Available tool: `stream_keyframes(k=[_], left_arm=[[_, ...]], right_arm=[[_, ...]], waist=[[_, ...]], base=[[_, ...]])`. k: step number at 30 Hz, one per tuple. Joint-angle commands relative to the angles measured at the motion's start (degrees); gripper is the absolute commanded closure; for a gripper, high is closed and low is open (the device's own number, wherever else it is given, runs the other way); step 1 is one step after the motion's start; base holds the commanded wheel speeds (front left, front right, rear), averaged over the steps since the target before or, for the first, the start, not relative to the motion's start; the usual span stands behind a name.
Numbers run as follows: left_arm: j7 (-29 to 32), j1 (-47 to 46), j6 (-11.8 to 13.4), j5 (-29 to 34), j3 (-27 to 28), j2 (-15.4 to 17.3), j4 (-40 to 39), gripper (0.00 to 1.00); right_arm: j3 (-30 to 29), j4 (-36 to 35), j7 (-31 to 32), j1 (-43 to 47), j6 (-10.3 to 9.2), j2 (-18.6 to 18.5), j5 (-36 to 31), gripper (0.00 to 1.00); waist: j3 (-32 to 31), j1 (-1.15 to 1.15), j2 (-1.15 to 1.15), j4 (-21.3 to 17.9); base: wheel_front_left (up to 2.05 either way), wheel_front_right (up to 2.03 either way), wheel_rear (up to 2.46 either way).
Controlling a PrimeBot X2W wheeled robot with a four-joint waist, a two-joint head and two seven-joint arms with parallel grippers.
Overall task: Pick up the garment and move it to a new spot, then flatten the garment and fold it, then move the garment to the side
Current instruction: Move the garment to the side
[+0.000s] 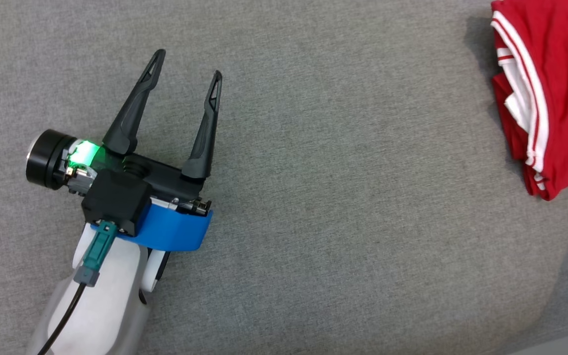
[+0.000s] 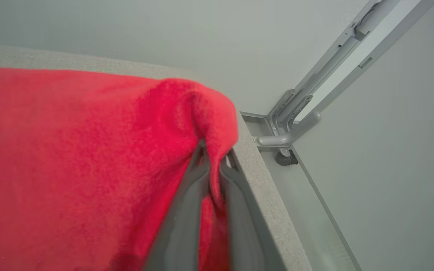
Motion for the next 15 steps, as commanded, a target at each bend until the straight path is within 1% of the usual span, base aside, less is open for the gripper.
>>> stream_keyframes(k=[1,3,4,5,6,8,9,12,15], left_arm=[[-0.22,-1.08,-0.30,0.32,-0.21,-0.03,-0.08,0.00],[-0.22,-1.30,-0.38,0.27,-0.43,-0.14,-0.03,0.00],[-0.22,-1.31,-0.35,0.21,-0.54,-0.24,0.05,0.00],[-0.22,-1.14,-0.32,0.10,-0.58,-0.29,0.17,0.00],[-0.22,-0.89,-0.26,-0.02,-0.61,-0.31,0.27,0.00],[-0.23,-0.13,-0.26,-0.31,-0.77,-0.57,0.66,0.00],[-0.23,0.55,-0.37,-0.75,-0.89,-0.80,1.23,0.00],[-0.23,1.92,0.02,-1.33,-0.69,-1.28,2.42,0.00],[-0.23,3.93,0.42,-2.15,-0.32,-1.75,3.61,0.00]], right_arm=[[-0.71,0.66,-0.60,-1.09,-0.02,0.82,-0.60,0.76],[-1.44,1.62,-1.36,-0.96,-0.02,1.51,-1.83,0.62],[-2.17,2.22,-1.63,-0.83,-0.02,2.02,-2.16,0.51],[-2.96,2.93,-1.83,-0.59,-0.02,2.34,-3.14,0.20],[-4.10,3.61,-1.85,-0.28,-0.02,2.83,-4.08,0.00],[-7.19,4.94,-1.95,0.71,-0.02,4.35,-6.51,0.00],[-9.84,4.91,-3.23,2.04,-0.01,6.89,-7.34,0.00],[-12.20,2.36,-5.98,5.67,-0.02,9.95,-8.21,0.00],[-13.25,-2.16,-7.61,10.65,-0.02,13.84,-8.46,0.00]], waist=[[0.58,-0.01,-0.01,0.54],[0.66,-0.01,-0.01,0.60],[0.57,-0.01,-0.01,0.65],[0.34,-0.01,-0.01,0.63],[0.08,-0.01,-0.01,0.55],[-0.82,-0.01,-0.01,0.41],[-2.31,-0.01,-0.01,0.51],[-4.97,-0.01,-0.01,0.59],[-8.37,-0.01,-0.01,0.72]], base=[[0.00,0.00,0.00],[0.00,0.00,0.00],[0.00,0.00,0.00],[0.00,0.00,0.00],[0.00,0.00,0.00],[0.00,0.00,0.00],[0.00,0.00,0.00],[0.00,0.00,0.00],[0.00,0.00,0.00]])
